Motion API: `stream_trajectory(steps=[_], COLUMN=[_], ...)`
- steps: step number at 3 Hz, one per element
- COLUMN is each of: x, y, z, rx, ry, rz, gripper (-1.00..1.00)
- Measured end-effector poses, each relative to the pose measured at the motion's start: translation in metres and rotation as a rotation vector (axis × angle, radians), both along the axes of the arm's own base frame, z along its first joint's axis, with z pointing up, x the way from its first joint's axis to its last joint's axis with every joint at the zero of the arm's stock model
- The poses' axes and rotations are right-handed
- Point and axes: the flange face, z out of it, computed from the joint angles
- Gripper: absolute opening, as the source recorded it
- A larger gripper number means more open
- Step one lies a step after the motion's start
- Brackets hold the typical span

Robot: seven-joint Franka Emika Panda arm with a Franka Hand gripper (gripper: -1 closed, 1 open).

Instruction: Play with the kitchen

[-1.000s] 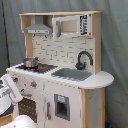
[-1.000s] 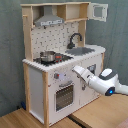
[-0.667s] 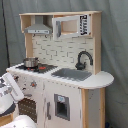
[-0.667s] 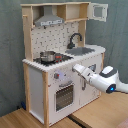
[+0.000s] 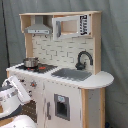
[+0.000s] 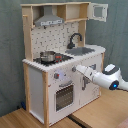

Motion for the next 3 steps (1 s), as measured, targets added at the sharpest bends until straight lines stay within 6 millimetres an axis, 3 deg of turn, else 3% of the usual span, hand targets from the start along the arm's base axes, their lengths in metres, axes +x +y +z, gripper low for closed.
stream_trajectory(steps=[1,3], x=[0.014,0.05], y=[-0.021,-0.023], z=[-0.003,-0.003], rx=[-0.059,-0.077], ry=[0.033,0.08], rz=[-0.019,0.015], gripper=[1.0,1.0])
